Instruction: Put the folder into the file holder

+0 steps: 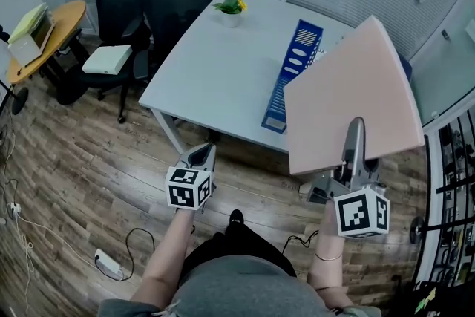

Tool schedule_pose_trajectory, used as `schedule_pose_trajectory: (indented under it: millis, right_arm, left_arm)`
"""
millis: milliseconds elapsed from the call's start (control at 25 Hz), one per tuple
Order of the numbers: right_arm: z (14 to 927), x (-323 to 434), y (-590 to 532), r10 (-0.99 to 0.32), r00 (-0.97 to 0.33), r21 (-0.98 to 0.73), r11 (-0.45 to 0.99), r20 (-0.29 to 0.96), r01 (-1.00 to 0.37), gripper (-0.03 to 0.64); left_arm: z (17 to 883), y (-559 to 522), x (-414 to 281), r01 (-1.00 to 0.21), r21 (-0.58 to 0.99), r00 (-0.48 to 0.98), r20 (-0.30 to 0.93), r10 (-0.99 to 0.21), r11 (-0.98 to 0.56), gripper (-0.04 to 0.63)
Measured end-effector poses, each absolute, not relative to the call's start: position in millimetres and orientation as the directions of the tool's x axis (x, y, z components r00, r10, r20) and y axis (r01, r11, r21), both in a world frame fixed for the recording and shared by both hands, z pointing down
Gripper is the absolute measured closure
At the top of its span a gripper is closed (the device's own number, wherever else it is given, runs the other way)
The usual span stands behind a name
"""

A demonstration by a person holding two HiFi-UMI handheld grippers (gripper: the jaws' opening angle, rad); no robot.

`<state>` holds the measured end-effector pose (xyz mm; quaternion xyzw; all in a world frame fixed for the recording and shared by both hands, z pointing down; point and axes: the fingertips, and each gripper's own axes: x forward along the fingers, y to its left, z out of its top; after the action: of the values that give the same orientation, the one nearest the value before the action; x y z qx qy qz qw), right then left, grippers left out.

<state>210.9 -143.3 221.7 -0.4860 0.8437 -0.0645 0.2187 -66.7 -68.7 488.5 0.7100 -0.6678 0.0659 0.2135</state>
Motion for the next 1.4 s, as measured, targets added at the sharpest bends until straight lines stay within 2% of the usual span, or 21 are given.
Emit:
schedule_pose_trajectory:
  millis: [560,1400]
  right_arm:
    - [204,202,-178,-0.843,-0.397,-0.318,0.512,-0.363,-0.798,0.451]
    - [189,140,-192,-0.92,-0.105,-0.281,0.222,-0.377,-0.934,0.451]
  left_arm:
    - [469,-139,-68,-0.978,0.193,0.141,0.342,-0.929,-0.078,0.569]
    - [476,-240,-108,-0.874,0.235,0.484,0.344,-0.805,-0.426,0.568]
